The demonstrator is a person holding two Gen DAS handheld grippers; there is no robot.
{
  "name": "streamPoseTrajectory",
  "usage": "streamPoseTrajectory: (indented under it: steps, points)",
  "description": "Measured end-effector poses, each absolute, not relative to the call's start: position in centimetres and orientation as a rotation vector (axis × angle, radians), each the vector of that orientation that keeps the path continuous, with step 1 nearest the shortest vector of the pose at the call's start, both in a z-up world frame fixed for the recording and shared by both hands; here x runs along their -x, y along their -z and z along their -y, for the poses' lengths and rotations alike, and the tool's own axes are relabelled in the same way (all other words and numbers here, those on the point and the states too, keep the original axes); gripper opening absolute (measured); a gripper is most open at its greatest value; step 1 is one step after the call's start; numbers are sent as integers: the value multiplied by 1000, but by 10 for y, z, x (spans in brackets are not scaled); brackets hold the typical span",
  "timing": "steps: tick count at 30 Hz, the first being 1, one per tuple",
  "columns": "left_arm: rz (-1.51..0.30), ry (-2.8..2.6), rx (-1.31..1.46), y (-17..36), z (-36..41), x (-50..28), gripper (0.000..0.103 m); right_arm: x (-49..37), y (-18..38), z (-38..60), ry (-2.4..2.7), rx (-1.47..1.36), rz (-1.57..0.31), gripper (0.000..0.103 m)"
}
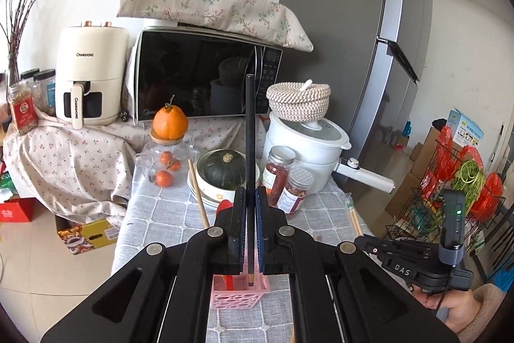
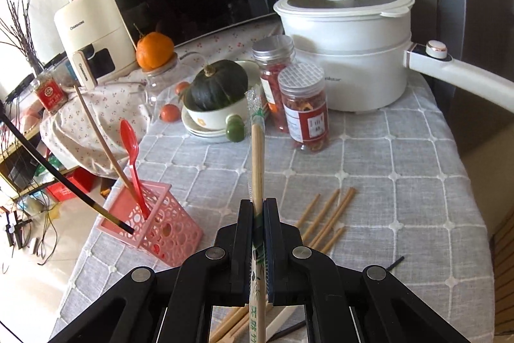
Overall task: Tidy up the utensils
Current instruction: 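Insert the black chopstick into the basket with the left tool while the right carries the wrapped chopsticks over, then lower the wrapped chopsticks into the pink basket and open the right tool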
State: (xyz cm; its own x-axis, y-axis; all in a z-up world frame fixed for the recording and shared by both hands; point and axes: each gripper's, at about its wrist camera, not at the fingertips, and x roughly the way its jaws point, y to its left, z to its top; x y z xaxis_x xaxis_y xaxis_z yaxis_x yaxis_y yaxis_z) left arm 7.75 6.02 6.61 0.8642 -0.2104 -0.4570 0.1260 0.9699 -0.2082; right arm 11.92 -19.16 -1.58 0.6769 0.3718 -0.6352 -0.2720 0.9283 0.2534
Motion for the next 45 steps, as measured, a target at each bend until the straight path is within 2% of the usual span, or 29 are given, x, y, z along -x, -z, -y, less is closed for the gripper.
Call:
streamPoseTrajectory:
  steps: [11, 16, 20, 23, 24, 25, 33, 45]
  points:
    - [-676, 135, 258, -8, -71, -141, 5, -121, -1, 174, -396, -214, -644, 4]
    - [-694, 130, 294, 2, -76, -152, 6, -121, -6, 163, -404, -235, -621, 4]
    - [-679, 142, 313, -3, -78, -150, 10, -125, -14, 150, -401, -275, -596, 4]
    - [-665, 142, 293, -13, -78, -142, 33, -132, -23, 137, -401, -297, -558, 4]
    - [-663, 133, 279, -16, -78, -138, 46, -134, -25, 133, -400, -305, -542, 4]
    - [-659, 123, 264, -19, -79, -134, 51, -137, -27, 128, -401, -316, -530, 4]
    - [-700, 36, 161, -16, -102, -116, 52, -160, -15, 97, -335, -364, -450, 5]
    - [-735, 8, 216, 0, -126, -120, 52, -170, 9, 73, -126, -311, -319, 5]
